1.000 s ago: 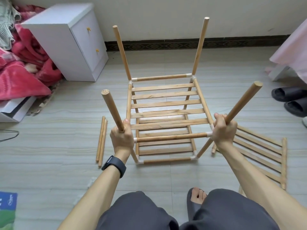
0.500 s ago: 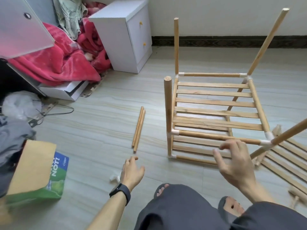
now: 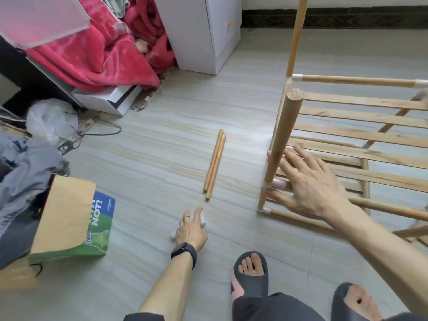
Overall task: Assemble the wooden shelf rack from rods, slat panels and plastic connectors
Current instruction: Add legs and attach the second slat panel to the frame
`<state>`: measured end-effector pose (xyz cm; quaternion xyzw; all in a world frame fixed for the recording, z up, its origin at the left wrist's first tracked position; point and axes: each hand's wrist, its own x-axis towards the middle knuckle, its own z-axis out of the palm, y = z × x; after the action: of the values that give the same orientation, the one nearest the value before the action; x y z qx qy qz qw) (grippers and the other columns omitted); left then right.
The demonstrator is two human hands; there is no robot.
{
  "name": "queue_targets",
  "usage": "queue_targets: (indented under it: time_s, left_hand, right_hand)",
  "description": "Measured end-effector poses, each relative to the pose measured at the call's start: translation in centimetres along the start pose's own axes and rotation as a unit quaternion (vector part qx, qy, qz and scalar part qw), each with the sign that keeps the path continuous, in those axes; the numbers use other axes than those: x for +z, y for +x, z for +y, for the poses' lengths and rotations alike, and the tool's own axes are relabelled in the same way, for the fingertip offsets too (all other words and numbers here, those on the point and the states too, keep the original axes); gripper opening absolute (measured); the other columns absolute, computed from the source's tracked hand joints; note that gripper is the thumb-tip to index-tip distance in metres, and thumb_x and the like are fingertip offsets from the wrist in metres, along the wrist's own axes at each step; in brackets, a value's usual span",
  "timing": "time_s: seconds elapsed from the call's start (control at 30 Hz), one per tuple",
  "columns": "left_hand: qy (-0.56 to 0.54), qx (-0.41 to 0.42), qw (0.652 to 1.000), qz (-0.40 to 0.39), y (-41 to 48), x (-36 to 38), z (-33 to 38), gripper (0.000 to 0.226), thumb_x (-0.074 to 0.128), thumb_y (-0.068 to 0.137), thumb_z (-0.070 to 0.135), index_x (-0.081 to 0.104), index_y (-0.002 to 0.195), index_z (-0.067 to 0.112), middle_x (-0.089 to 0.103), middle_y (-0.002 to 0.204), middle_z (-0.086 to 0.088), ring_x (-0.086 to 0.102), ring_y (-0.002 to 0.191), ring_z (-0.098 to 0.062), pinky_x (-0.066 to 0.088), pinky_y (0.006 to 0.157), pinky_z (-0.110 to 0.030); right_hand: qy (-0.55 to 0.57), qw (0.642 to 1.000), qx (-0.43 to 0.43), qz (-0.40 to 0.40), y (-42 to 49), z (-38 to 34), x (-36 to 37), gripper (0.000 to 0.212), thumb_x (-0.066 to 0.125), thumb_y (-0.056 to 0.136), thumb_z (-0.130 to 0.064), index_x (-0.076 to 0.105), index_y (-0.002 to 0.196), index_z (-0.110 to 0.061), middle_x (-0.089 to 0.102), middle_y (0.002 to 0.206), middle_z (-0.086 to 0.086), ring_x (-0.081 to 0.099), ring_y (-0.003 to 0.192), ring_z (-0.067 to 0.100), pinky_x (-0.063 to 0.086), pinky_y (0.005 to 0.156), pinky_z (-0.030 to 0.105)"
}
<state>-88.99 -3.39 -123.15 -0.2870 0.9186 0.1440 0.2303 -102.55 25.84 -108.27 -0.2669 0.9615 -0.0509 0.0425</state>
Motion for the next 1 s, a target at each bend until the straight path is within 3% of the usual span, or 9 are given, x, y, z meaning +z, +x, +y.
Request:
queue_targets:
  time_s: [0.2,0.33,0.43,0.57,0.67,0.77,0.9,1.0]
  left_hand:
    - [-0.023,0.002,1.000,-0.003,3.2,0.3,1.2,0.051,0.049,0.100,0.017,0.037,0.150,0.026,0.041,0.150,-0.008,0.041,0.137,-0.027,0.044,0.103,-0.040]
    - [-0.008,0.011,1.000,0.010,3.6,0.3,0.7,0.039,0.045,0.101,0.016,0.048,0.139,0.022,0.058,0.133,-0.006,0.053,0.124,-0.028,0.048,0.093,-0.037]
    - [-0.124,0.009,0.991,0.038,3.0,-1.2,1.2,0.030,0.048,0.104,0.030,0.058,0.129,0.020,0.066,0.123,-0.007,0.060,0.116,-0.030,0.047,0.087,-0.034]
    - [-0.437,0.023,0.897,0.053,1.3,-6.8,3.9,0.022,0.062,0.100,0.026,0.066,0.115,0.010,0.075,0.100,-0.007,0.072,0.083,-0.020,0.056,0.071,-0.028]
    - [-0.564,0.096,0.819,0.045,-1.4,-13.3,6.7,0.023,0.069,0.095,0.014,0.066,0.117,0.010,0.074,0.103,-0.008,0.073,0.081,-0.019,0.054,0.061,-0.021]
    - [-0.589,0.200,0.778,0.085,-5.3,-20.0,9.4,0.023,0.076,0.089,0.013,0.068,0.111,0.017,0.073,0.110,-0.007,0.075,0.082,-0.017,0.055,0.066,-0.021]
    - [-0.555,0.325,0.751,0.152,-11.1,-27.3,13.4,0.022,0.083,0.083,0.020,0.072,0.102,0.024,0.075,0.106,0.005,0.072,0.094,-0.014,0.059,0.079,-0.028]
    - [-0.543,0.412,0.719,0.137,-14.7,-31.0,16.4,0.026,0.084,0.083,0.019,0.070,0.105,0.023,0.075,0.107,0.007,0.073,0.094,-0.014,0.058,0.079,-0.024]
  right_hand:
    - [0.023,1.000,0.003,0.013,0.1,0.3,0.1,0.088,0.020,0.081,-0.089,0.004,0.157,-0.046,0.028,0.165,-0.005,0.010,0.156,0.023,0.024,0.123,0.048]
    - [0.023,1.000,0.009,0.009,0.0,0.3,0.1,0.088,0.023,0.082,-0.087,0.010,0.157,-0.045,0.030,0.163,-0.007,0.011,0.156,0.022,0.024,0.123,0.047]
    - [0.016,1.000,0.007,-0.001,0.0,0.3,-0.1,0.087,0.027,0.083,-0.087,0.012,0.157,-0.043,0.031,0.162,-0.008,0.011,0.156,0.023,0.024,0.122,0.047]
    - [0.051,0.998,-0.005,-0.047,-0.2,0.5,-1.1,0.091,0.036,0.075,-0.086,0.016,0.155,-0.047,0.025,0.165,-0.008,0.006,0.156,0.022,0.019,0.123,0.047]
    - [0.170,0.983,0.018,-0.068,-0.5,0.4,-3.6,0.097,0.042,0.059,-0.074,0.030,0.150,-0.046,0.030,0.164,-0.003,0.011,0.155,0.019,0.017,0.123,0.046]
    - [0.276,0.960,0.048,0.019,-1.1,0.3,-6.8,0.086,0.051,0.059,-0.062,0.058,0.136,-0.025,0.053,0.144,0.000,0.040,0.139,0.021,0.033,0.114,0.041]
    - [0.400,0.897,0.061,0.180,-1.2,-0.1,-13.3,0.019,0.068,0.092,-0.028,0.065,0.111,-0.029,0.069,0.107,-0.012,0.066,0.101,0.004,0.054,0.090,0.030]
    - [0.466,0.856,0.039,0.220,-1.1,-1.4,-19.3,0.008,0.060,0.098,-0.039,0.061,0.106,-0.035,0.072,0.102,-0.007,0.069,0.093,0.007,0.056,0.078,0.027]
